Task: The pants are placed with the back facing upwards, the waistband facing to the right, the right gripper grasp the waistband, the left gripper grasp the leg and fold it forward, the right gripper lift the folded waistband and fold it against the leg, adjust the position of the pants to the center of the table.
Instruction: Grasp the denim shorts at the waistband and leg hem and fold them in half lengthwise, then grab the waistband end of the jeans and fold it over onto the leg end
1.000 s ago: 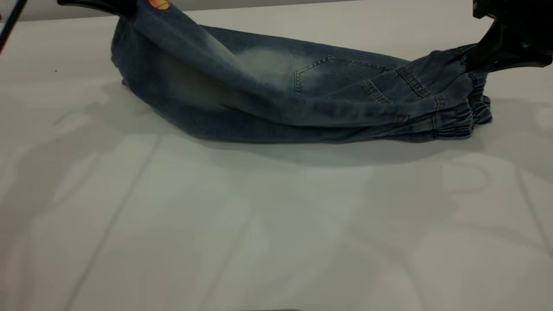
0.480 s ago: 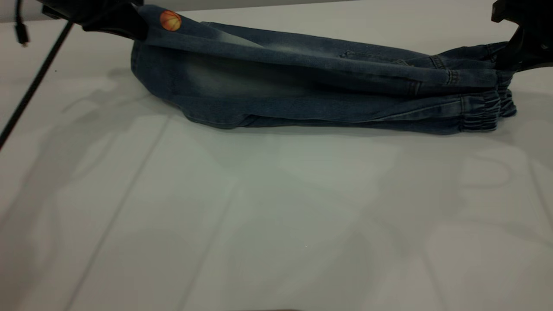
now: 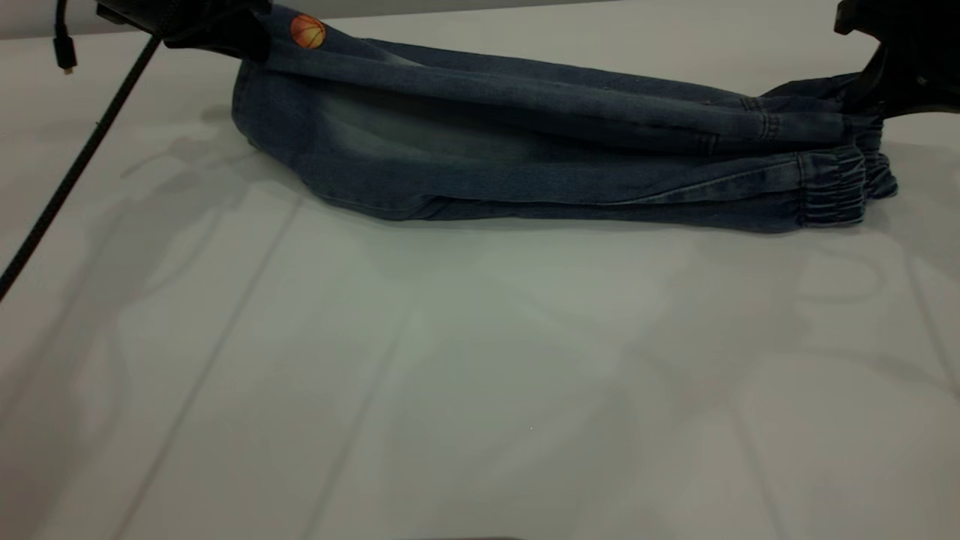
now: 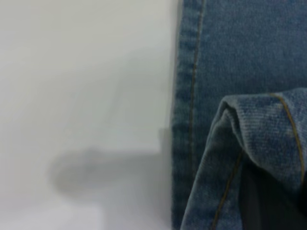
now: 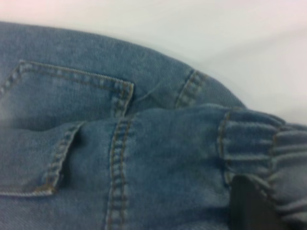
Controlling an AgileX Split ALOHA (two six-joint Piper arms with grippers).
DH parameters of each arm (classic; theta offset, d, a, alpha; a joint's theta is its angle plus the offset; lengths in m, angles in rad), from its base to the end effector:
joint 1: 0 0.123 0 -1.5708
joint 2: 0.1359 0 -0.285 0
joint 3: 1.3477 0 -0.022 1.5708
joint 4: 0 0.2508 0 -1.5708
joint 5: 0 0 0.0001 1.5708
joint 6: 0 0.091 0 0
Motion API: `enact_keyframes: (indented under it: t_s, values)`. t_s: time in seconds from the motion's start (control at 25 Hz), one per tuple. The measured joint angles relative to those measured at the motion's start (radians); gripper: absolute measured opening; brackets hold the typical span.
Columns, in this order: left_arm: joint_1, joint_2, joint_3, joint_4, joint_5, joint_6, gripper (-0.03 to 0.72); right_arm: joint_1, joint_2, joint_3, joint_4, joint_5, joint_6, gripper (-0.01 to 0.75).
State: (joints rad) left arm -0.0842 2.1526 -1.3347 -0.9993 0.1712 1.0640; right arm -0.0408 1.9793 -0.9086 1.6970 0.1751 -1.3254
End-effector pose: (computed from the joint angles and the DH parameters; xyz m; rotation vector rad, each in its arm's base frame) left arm 0.4473 -0.0509 0.1206 0.2530 2.3777 -0.1781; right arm 0.3566 0.0013 0.0967 0.4556 2.5065 0.3513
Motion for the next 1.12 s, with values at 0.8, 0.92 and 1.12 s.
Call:
enact_keyframes:
  t_s: [0.8,0.92,1.12]
  values:
    - [-0.001,0.003,-0.146,0.074,0.494,-0.042,0.568,-0.002,-0.123,-0.036,-0.093,0.125,-0.032,0.598]
    - [-0.002,0.003,-0.146,0.137,0.567,-0.051,0.568,-0.002,-0.199,-0.036,-0.146,0.195,-0.017,0.577]
    - [-0.039,0.003,-0.146,0.167,0.582,-0.055,0.568,0.022,-0.192,-0.036,-0.219,0.423,0.055,0.572]
